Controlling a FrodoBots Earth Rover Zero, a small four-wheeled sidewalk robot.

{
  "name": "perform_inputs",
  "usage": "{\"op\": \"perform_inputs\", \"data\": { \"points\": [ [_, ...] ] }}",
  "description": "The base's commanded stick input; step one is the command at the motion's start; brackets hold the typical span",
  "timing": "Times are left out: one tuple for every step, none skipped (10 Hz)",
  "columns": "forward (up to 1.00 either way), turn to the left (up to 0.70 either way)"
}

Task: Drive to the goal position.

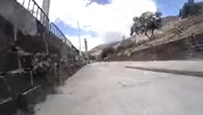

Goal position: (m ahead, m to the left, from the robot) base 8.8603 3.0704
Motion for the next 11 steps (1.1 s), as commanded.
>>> {"op": "perform_inputs", "data": {
  "points": [
    [0.7,-0.01],
    [0.7,0.0],
    [0.7,0.0],
    [0.7,0.0],
    [0.7,0.0],
    [0.7,0.0],
    [0.7,0.0],
    [0.7,0.0],
    [0.7,0.0],
    [0.7,0.0],
    [0.7,0.0]
  ]
}}
